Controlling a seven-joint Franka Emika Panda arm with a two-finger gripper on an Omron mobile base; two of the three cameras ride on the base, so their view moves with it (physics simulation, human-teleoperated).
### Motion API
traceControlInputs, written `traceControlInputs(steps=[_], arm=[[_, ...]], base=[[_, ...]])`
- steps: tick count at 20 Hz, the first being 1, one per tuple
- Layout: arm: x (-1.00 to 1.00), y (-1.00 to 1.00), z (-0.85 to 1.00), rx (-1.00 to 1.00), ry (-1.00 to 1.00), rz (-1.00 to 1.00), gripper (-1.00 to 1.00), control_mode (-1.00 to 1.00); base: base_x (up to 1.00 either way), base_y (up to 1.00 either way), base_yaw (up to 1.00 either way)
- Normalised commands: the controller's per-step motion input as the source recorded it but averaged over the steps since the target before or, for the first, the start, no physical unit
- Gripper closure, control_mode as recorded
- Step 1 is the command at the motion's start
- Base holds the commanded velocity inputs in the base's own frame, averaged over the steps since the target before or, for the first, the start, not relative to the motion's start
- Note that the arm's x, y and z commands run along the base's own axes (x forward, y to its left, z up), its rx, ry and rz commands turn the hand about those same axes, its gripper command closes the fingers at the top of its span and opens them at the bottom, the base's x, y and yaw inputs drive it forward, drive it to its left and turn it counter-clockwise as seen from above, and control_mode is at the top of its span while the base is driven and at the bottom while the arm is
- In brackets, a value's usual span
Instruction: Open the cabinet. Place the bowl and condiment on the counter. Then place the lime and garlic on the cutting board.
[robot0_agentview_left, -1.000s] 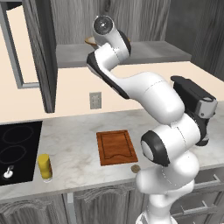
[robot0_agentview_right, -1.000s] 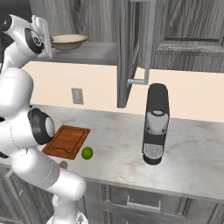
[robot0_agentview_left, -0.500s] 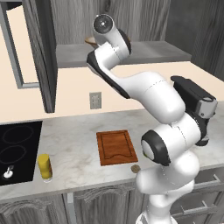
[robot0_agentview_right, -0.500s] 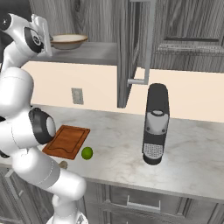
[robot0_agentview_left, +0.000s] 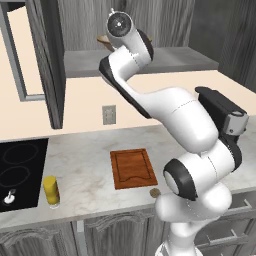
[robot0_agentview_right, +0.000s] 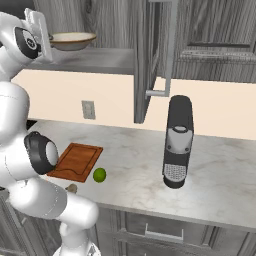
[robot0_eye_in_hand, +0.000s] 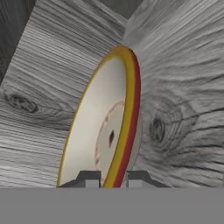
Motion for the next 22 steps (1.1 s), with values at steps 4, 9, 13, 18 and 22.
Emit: traceControlInputs(steps=[4, 9, 13, 18, 22], arm=[[-0.34, 0.00, 0.25, 0.00, -0.06, 0.00, 1.00, -1.00], [-0.52, -0.06, 0.25, 0.00, -0.04, 0.00, 1.00, -1.00], [-0.70, -0.25, 0.16, 0.00, -0.06, 0.00, 1.00, -1.00], [-0.75, -0.31, 0.03, 0.00, -0.05, 0.00, 1.00, -1.00], [-0.74, -0.22, 0.00, 0.00, -0.01, 0.00, 1.00, -1.00]], base=[[0.00, 0.00, 0.00], [0.00, 0.00, 0.00], [0.00, 0.00, 0.00], [0.00, 0.00, 0.00], [0.00, 0.00, 0.00]])
